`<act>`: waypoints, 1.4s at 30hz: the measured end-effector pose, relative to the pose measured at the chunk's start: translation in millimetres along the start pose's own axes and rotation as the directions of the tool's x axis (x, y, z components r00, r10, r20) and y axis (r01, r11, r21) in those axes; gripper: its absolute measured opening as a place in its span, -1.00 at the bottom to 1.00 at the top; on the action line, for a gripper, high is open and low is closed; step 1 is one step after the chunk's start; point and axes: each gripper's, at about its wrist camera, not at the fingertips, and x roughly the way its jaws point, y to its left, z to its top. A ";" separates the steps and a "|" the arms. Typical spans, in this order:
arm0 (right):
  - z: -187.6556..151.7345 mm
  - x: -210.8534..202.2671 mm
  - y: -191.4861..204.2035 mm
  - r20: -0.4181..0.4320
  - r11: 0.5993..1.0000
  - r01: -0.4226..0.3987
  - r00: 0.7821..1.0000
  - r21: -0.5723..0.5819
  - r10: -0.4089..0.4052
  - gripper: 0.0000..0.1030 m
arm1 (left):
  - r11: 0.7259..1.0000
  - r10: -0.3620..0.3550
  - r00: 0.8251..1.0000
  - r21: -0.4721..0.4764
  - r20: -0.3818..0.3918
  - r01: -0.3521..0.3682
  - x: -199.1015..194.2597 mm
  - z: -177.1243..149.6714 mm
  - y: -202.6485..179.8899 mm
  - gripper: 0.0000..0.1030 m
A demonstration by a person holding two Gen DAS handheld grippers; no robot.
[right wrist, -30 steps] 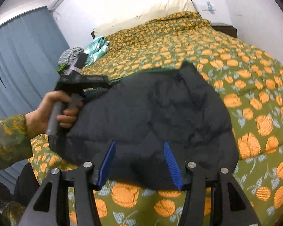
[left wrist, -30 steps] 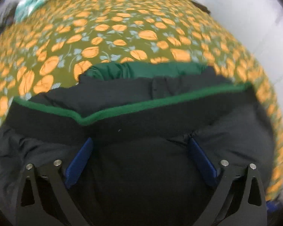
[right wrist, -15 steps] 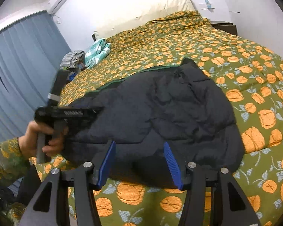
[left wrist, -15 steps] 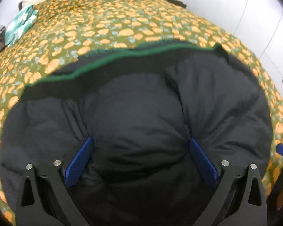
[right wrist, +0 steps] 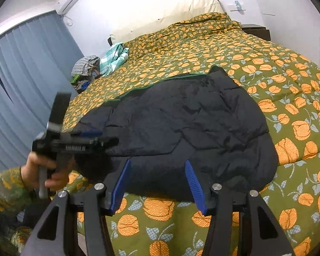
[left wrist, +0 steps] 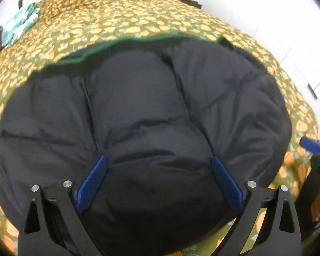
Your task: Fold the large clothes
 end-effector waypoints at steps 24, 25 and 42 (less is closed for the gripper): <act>-7.8 -12.9 -60.5 -0.051 0.951 0.123 0.992 0.282 -0.113 0.18 | 0.982 0.123 0.992 0.144 -0.007 -0.121 -8.0 -30.7 -37.0 0.89; -9.5 -18.3 -73.8 -0.059 0.931 0.142 0.990 0.337 -0.129 0.34 | 0.986 0.111 0.994 0.128 0.000 -0.110 -16.5 -31.5 -34.4 0.83; -1.4 35.4 -120.8 0.087 0.775 -0.032 0.996 0.631 -0.029 -0.45 | 0.972 -0.140 0.988 0.180 -0.069 0.151 -9.0 -16.3 -74.8 0.82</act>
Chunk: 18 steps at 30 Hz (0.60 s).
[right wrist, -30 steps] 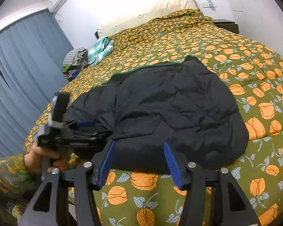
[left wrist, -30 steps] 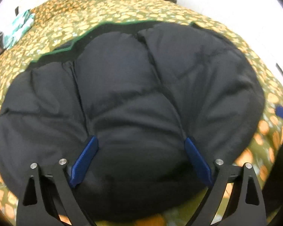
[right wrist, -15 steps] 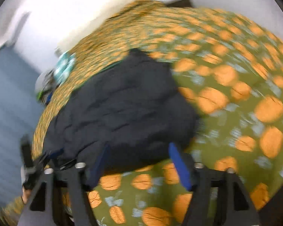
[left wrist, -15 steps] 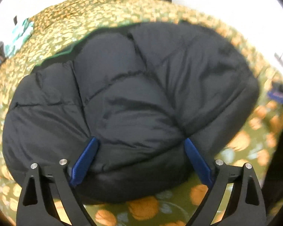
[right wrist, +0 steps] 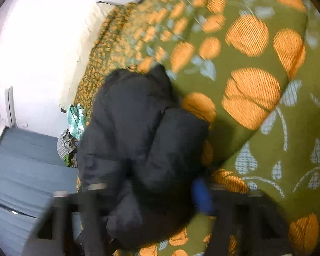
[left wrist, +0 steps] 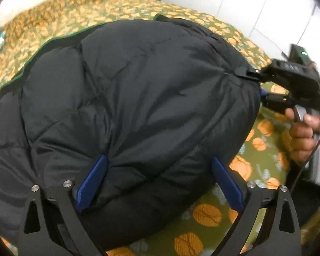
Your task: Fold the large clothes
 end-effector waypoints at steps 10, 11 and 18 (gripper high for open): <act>-56.6 -55.4 144.5 0.168 0.756 0.092 0.986 -0.648 0.024 -0.60 | 0.984 -0.172 0.985 0.050 -0.015 0.172 -75.3 177.6 6.6 0.88; -64.1 -55.4 154.5 0.173 0.721 0.103 0.985 -0.685 0.024 -0.60 | 0.981 -0.175 0.983 0.072 -0.050 0.179 -72.3 193.6 0.4 0.88; -100.0 -55.2 188.8 0.204 0.571 0.150 0.979 -0.807 0.031 -0.59 | 0.927 -0.110 0.937 0.307 -0.332 0.217 -25.6 229.6 -85.3 0.80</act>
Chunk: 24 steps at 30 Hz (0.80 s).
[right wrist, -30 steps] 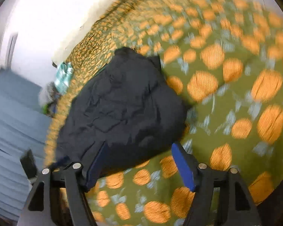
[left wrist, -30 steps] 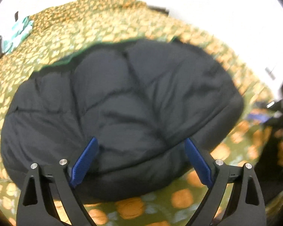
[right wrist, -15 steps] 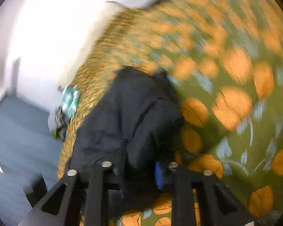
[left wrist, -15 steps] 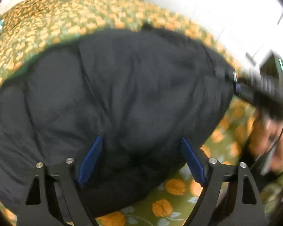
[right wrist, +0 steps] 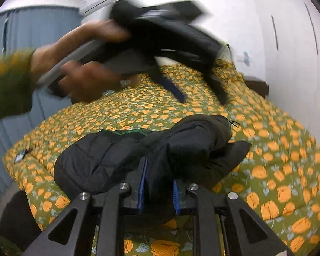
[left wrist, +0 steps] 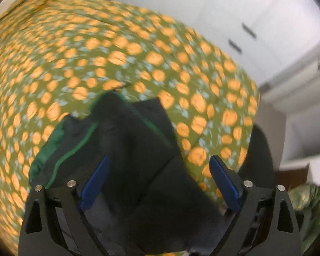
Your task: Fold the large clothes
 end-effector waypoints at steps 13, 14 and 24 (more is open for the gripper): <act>-2.0 -6.5 44.6 0.040 0.971 0.066 0.997 -0.229 -0.059 -0.60 | 0.918 0.393 0.877 0.175 -0.275 -0.357 74.8 4.6 -27.3 0.34; -3.0 -7.0 43.4 0.036 0.972 0.065 0.998 -0.224 -0.059 -0.60 | 0.918 0.394 0.870 0.180 -0.297 -0.354 80.7 2.6 -27.1 0.08; -1.4 -18.1 46.9 0.069 0.964 0.062 0.997 -0.258 -0.045 -0.60 | 0.941 0.338 0.924 0.067 -0.180 -0.331 36.4 -17.0 -3.5 -0.65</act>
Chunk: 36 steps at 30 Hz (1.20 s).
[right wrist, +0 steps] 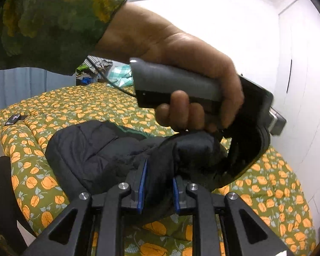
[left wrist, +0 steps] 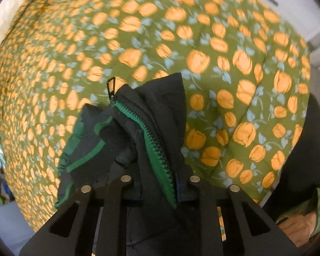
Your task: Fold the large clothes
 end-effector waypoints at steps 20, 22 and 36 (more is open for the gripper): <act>48.2 43.5 -41.5 -0.042 0.919 -0.263 0.957 0.292 0.287 0.26 | 0.745 0.018 0.970 -0.650 0.244 0.150 -20.8 -285.2 224.7 -0.69; 63.5 72.9 -30.4 -0.069 0.918 -0.283 0.948 0.277 0.312 0.18 | 0.696 0.008 0.964 -0.693 0.266 0.186 -5.1 -314.0 234.1 -0.69; 112.7 281.6 116.6 -0.347 0.864 -0.428 0.794 0.265 0.500 -0.25 | 0.481 -0.035 0.916 -0.796 0.400 0.366 80.8 -400.9 275.3 -0.58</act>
